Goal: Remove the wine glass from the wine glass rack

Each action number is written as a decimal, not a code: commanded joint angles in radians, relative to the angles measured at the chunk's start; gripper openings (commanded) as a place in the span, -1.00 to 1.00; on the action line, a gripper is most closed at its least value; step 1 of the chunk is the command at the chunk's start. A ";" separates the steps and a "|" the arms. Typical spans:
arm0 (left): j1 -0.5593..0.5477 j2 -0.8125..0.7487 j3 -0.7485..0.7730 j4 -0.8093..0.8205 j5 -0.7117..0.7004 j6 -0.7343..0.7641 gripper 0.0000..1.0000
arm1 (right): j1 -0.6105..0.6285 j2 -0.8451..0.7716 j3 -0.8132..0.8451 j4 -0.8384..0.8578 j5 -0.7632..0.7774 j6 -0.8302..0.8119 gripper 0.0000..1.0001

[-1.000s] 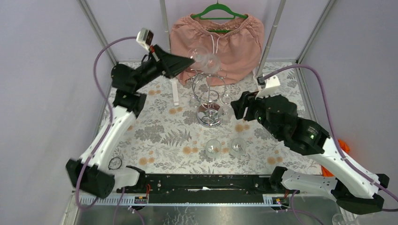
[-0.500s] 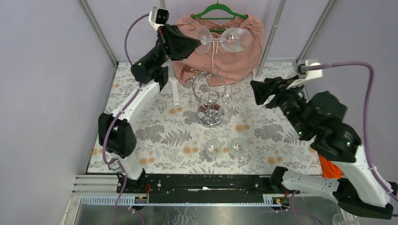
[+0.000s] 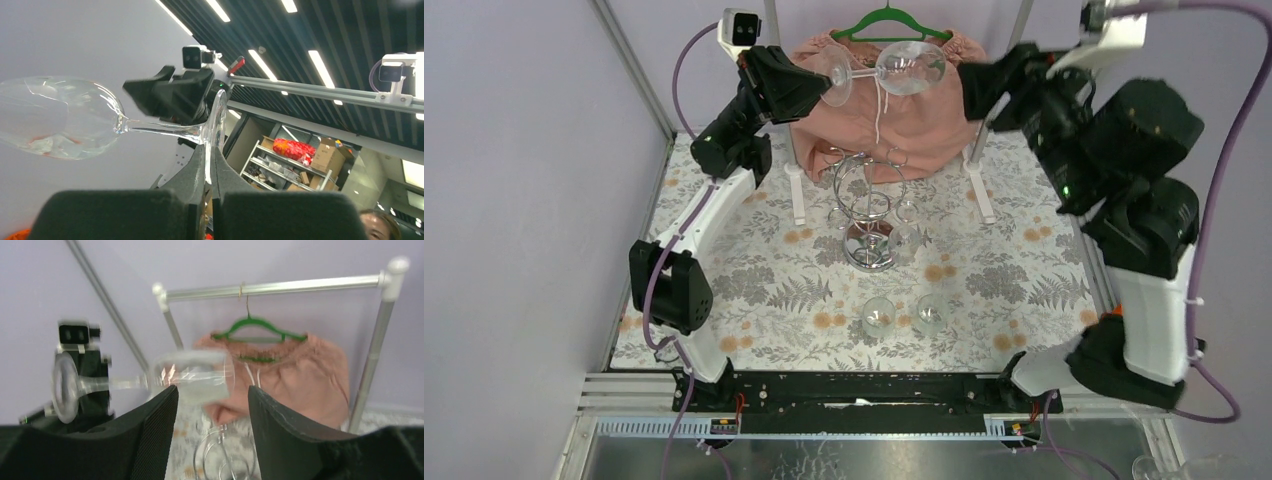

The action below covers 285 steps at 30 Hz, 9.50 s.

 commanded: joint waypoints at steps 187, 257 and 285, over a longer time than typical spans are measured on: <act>0.085 -0.485 0.396 -2.580 -1.143 1.585 0.17 | -0.202 0.266 -0.126 -0.047 -0.851 0.242 -1.00; 0.085 -0.595 0.386 -2.645 -1.180 1.617 0.20 | 0.433 1.000 0.218 -0.419 -0.560 0.005 -1.00; 0.085 -0.596 0.367 -2.625 -1.170 1.628 0.22 | 0.433 0.972 0.198 -0.404 -0.546 0.021 -0.23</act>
